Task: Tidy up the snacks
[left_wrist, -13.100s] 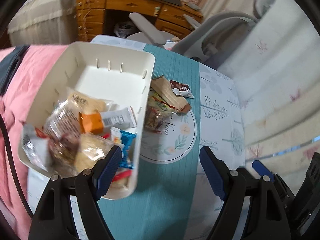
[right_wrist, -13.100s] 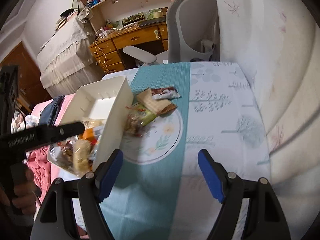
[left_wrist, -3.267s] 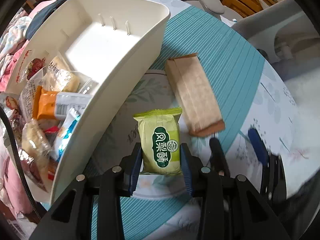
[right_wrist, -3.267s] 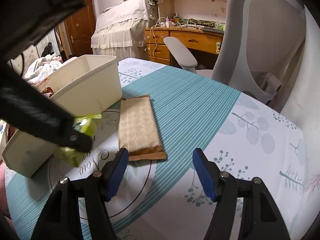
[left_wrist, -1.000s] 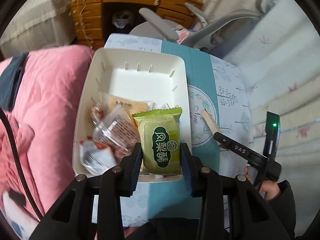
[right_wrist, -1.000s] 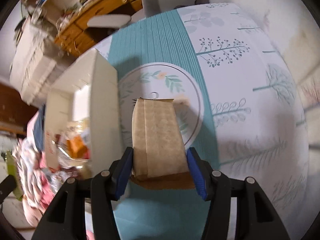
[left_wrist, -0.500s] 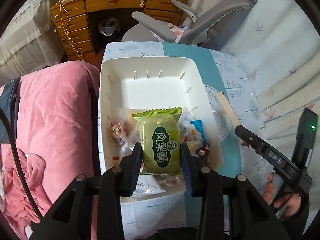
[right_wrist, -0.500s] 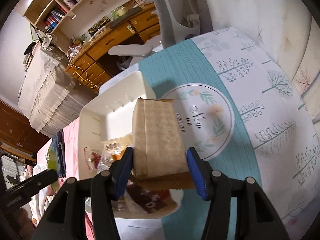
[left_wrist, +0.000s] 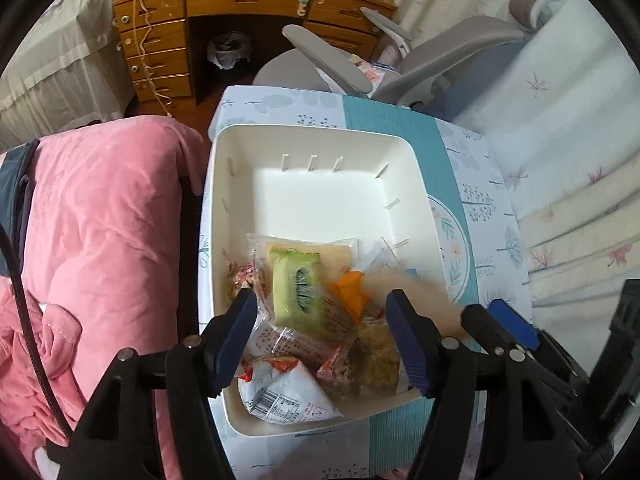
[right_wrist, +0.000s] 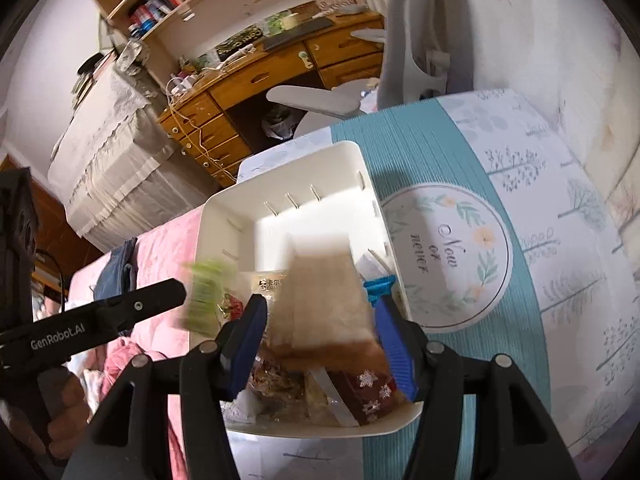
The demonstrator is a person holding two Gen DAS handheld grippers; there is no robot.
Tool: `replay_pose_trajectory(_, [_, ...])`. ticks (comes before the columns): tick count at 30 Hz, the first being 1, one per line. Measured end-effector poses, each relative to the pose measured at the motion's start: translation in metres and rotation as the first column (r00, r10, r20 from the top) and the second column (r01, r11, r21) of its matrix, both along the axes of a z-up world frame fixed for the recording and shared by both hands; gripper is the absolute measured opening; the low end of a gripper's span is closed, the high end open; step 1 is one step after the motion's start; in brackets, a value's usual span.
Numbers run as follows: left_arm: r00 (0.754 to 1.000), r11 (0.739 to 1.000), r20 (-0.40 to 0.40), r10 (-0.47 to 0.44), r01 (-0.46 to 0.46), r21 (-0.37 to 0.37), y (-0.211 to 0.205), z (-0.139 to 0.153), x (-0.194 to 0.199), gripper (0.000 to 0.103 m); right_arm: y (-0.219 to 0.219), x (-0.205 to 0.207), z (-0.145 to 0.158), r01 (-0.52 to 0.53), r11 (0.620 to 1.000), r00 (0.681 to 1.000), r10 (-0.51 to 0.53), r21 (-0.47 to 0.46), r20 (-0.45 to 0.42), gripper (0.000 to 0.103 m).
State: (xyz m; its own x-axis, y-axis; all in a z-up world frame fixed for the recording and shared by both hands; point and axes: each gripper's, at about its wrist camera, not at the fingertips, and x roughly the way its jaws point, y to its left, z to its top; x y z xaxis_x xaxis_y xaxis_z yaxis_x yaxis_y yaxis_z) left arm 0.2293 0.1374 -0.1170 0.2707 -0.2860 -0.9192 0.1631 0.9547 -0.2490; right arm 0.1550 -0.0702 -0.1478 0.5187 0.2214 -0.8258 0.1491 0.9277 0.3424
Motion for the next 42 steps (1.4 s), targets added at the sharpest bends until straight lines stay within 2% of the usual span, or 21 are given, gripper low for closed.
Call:
replay_pose_trajectory(2, [1.000,1.000,-0.009,0.010,-0.010,-0.001,0.003,-0.001,-0.002,0.067,0.003,-0.002,0.006,-0.014,1.000,1.000,0.015,-0.023,0.010,0.068])
replay_pose_trajectory(4, [1.000,1.000,-0.008,0.020,-0.020,-0.002,0.006,-0.001,-0.006,0.068,0.002,-0.005,0.009,-0.011,0.999,1.000,0.012,-0.034,0.010,0.073])
replay_pose_trajectory(9, [0.998,0.998,0.039,0.055,-0.056,0.020,0.009,0.006,-0.030,0.073,-0.005,-0.016,0.010,-0.032,0.999,0.999,0.031,-0.021,-0.014,0.076])
replay_pose_trajectory(14, [0.992,0.995,0.077,0.097,-0.097,-0.012,0.002,0.012,-0.064,0.073,-0.017,-0.033,0.009,-0.112,0.994,0.993,0.111,-0.018,-0.025,0.082])
replay_pose_trajectory(16, [0.987,0.992,0.102,0.124,-0.124,-0.010,-0.007,0.015,-0.083,0.073,-0.023,-0.040,0.010,-0.142,0.990,0.990,0.142,-0.016,-0.019,0.085])
replay_pose_trajectory(21, [0.975,0.981,0.106,0.195,-0.195,-0.017,-0.038,0.022,-0.124,0.073,-0.053,-0.069,0.020,-0.213,0.977,0.977,0.213,-0.018,0.001,0.087])
replay_pose_trajectory(23, [0.971,0.978,0.117,0.210,-0.210,-0.020,-0.058,0.027,-0.143,0.075,-0.068,-0.081,0.025,-0.228,0.973,0.973,0.229,-0.029,0.016,0.094])
replay_pose_trajectory(25, [0.965,0.973,0.123,0.230,-0.230,-0.015,-0.074,0.031,-0.161,0.077,-0.082,-0.092,0.027,-0.238,0.970,0.971,0.238,-0.041,0.016,0.096])
replay_pose_trajectory(30, [0.950,0.964,0.160,0.268,-0.266,-0.034,-0.109,0.044,-0.200,0.081,-0.118,-0.118,0.028,-0.280,0.958,0.960,0.280,-0.062,0.001,0.097])
replay_pose_trajectory(36, [0.956,0.975,0.200,0.215,-0.220,0.007,-0.157,0.063,-0.221,0.092,-0.163,-0.150,0.032,-0.270,0.962,0.963,0.270,-0.029,0.006,0.097])
replay_pose_trajectory(42, [0.973,0.985,0.185,0.141,-0.157,0.075,-0.189,0.074,-0.222,0.094,-0.193,-0.172,0.038,-0.194,0.979,0.981,0.193,-0.062,-0.021,0.097])
